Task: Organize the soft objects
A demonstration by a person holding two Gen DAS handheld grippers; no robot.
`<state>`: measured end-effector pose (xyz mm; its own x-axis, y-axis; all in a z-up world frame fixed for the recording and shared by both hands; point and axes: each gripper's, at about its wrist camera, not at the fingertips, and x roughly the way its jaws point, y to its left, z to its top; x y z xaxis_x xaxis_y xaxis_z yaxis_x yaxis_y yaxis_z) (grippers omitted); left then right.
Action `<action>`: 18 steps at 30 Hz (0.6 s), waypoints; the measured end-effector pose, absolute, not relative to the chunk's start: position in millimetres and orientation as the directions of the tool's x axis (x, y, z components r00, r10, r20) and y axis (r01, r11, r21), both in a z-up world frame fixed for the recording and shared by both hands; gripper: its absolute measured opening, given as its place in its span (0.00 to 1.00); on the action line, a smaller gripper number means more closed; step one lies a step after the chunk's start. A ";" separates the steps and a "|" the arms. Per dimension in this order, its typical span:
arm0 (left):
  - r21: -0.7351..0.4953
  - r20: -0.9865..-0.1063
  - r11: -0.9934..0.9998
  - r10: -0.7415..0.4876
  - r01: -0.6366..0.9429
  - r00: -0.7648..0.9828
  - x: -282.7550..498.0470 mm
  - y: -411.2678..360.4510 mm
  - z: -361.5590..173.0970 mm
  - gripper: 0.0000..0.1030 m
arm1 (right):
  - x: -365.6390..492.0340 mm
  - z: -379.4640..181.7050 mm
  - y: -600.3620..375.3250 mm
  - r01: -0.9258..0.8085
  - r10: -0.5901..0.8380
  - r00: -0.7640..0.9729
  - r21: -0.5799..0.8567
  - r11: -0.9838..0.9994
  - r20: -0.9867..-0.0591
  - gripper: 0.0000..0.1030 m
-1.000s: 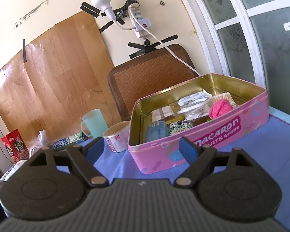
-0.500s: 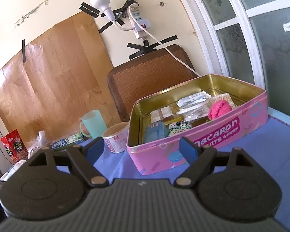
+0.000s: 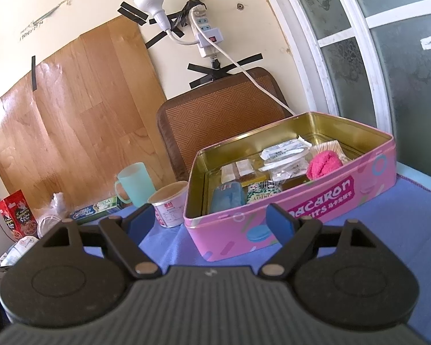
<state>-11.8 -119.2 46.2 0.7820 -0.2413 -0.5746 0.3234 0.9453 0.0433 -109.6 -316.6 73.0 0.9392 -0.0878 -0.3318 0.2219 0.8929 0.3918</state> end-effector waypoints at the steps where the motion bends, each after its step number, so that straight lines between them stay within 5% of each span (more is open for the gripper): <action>1: 0.048 -0.574 0.945 -0.238 0.323 0.784 -11.9 -119.9 45.8 1.00 | -109.2 72.4 -316.9 0.223 -0.089 0.939 0.390 0.893 -0.333 0.84; 18: 0.043 -0.583 0.942 -0.247 0.333 0.774 -8.0 -124.0 47.2 1.00 | -104.4 72.5 -321.2 0.237 -0.106 0.937 0.381 0.893 -0.334 0.84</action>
<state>-8.0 -124.0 47.2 0.7743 -0.2469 -0.5827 0.3325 0.9421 0.0428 -104.4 -321.2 72.5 0.9366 -0.1061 -0.3339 0.2372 0.8934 0.3814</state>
